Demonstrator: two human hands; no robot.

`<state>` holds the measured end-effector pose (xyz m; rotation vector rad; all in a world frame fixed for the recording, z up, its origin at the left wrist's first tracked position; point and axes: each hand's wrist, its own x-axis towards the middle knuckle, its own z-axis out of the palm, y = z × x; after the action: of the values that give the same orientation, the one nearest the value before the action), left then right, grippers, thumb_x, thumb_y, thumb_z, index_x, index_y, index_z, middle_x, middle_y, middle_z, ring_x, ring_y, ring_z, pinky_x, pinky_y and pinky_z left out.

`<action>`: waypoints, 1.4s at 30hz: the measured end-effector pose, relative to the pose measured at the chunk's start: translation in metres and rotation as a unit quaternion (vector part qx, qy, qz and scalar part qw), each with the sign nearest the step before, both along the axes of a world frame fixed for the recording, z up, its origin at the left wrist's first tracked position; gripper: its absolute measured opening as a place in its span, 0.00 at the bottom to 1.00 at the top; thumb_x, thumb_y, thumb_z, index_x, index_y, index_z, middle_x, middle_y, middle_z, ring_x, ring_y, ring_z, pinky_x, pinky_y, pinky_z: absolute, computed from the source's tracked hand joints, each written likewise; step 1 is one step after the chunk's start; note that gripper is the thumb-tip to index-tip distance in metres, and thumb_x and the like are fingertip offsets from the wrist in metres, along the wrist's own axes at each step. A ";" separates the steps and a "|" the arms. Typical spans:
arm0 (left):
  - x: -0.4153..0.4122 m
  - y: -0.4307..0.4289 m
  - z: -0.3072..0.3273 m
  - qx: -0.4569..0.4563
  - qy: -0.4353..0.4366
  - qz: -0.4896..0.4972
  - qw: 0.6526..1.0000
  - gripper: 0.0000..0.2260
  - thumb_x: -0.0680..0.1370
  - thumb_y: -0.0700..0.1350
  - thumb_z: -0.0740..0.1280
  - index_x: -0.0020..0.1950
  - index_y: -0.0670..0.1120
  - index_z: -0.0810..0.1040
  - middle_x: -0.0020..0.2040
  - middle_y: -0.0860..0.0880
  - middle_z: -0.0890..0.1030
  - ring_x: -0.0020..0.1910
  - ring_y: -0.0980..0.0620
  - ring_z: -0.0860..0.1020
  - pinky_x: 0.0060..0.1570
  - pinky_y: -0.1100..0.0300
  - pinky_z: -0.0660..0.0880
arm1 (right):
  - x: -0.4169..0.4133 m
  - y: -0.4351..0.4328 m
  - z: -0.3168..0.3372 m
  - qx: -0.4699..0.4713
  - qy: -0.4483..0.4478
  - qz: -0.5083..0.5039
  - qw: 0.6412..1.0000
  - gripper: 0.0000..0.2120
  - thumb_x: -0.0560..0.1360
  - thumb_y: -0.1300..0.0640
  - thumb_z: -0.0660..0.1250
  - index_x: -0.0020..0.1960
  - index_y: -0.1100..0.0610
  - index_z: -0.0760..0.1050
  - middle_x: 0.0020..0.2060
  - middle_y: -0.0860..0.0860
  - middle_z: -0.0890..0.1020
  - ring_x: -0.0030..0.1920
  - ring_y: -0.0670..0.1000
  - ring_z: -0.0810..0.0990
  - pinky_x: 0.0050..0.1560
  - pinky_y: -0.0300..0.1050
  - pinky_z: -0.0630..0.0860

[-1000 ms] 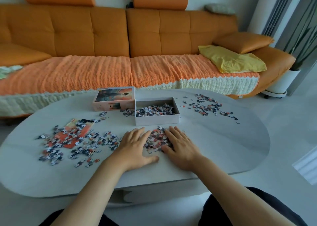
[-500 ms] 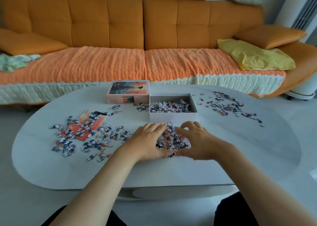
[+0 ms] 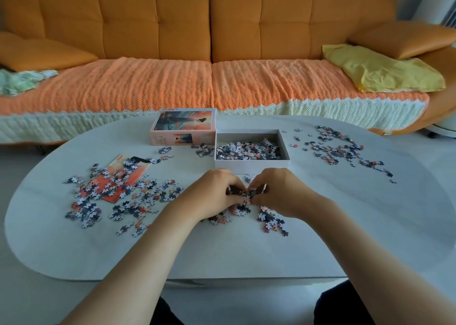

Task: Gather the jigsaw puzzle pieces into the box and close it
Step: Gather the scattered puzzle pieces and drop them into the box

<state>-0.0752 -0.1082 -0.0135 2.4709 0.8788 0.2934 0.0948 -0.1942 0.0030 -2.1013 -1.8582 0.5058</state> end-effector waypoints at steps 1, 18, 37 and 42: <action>0.001 0.001 0.002 -0.009 -0.005 0.005 1.000 0.10 0.74 0.51 0.73 0.56 0.54 0.83 0.49 0.57 0.77 0.47 0.57 0.76 0.48 0.61 0.73 | 0.001 0.002 0.002 0.002 0.000 -0.005 1.000 0.07 0.72 0.56 0.72 0.51 0.51 0.83 0.46 0.47 0.81 0.43 0.49 0.79 0.47 0.44 0.78; 0.048 0.049 0.017 0.094 -0.110 0.087 0.986 0.11 0.77 0.46 0.69 0.60 0.49 0.82 0.57 0.49 0.81 0.56 0.51 0.77 0.57 0.55 0.73 | 0.032 0.052 0.006 0.176 -0.007 -0.021 0.984 0.21 0.78 0.66 0.59 0.65 0.50 0.77 0.54 0.52 0.79 0.50 0.54 0.77 0.46 0.39 0.67; 0.048 -0.008 -0.008 0.067 0.046 -0.022 0.996 0.22 0.79 0.55 0.64 0.71 0.51 0.72 0.66 0.57 0.70 0.68 0.57 0.64 0.68 0.56 0.66 | 0.075 -0.012 -0.021 0.011 -0.053 -0.057 0.997 0.22 0.75 0.64 0.53 0.64 0.49 0.72 0.61 0.51 0.77 0.65 0.55 0.74 0.64 0.51 0.72; 0.053 -0.018 -0.010 0.043 0.040 -0.024 0.998 0.20 0.77 0.56 0.67 0.67 0.52 0.75 0.59 0.57 0.71 0.66 0.56 0.65 0.66 0.57 0.66 | 0.074 -0.024 -0.022 0.021 -0.092 -0.041 0.995 0.21 0.77 0.63 0.54 0.66 0.49 0.73 0.66 0.48 0.75 0.64 0.54 0.75 0.64 0.51 0.73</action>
<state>-0.0220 -0.1267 -0.0235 2.5956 0.8544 0.2223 0.1684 -0.2180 -0.0187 -2.2527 -1.8505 0.2597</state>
